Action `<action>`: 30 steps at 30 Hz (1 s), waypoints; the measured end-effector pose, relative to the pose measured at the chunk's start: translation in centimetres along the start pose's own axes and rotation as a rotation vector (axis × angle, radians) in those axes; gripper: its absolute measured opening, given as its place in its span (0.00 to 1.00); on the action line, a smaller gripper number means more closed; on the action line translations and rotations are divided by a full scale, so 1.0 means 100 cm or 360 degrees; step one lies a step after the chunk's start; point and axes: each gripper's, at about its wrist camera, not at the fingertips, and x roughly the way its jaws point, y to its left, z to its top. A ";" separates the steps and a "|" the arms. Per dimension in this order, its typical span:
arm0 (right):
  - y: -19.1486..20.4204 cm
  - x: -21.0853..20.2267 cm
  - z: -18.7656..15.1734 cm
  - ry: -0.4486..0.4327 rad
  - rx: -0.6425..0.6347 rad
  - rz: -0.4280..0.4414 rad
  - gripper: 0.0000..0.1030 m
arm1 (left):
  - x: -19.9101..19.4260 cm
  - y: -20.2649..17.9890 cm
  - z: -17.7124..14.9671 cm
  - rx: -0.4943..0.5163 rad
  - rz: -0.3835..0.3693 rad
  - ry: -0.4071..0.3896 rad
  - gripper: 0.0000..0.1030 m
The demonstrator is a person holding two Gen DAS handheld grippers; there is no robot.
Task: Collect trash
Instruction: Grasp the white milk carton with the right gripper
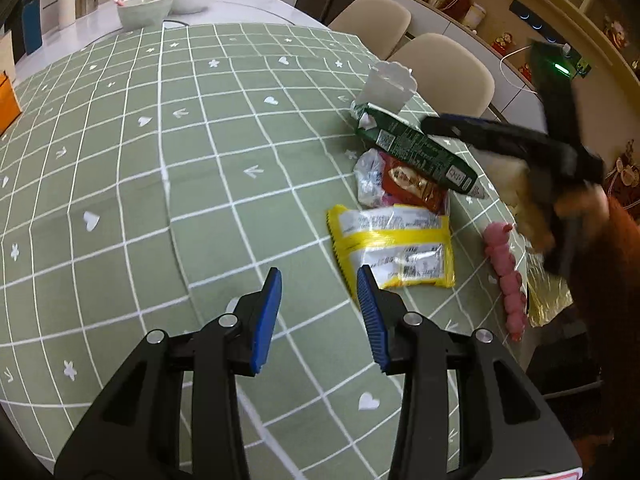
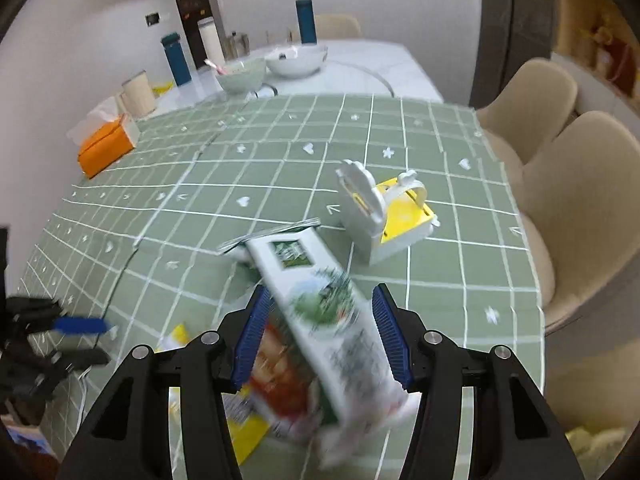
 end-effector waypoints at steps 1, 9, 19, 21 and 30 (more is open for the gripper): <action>-0.006 0.004 0.002 0.0015 0.0038 0.0067 0.49 | 0.000 0.002 -0.002 0.0000 0.0009 0.0007 0.36; -0.016 -0.005 -0.031 0.0086 0.0188 0.0235 0.49 | 0.005 0.005 0.005 -0.0001 0.0022 0.0019 0.36; -0.008 -0.052 -0.075 0.0017 0.0345 0.0028 0.47 | 0.024 -0.040 0.033 0.0322 -0.0071 -0.0027 0.36; -0.009 -0.074 -0.081 -0.0082 0.0414 -0.0019 0.46 | 0.026 -0.051 0.039 0.0403 -0.0092 -0.0052 0.36; 0.009 -0.126 -0.124 -0.0189 0.0488 -0.0246 0.46 | 0.066 -0.075 0.035 0.0570 -0.0049 0.0104 0.36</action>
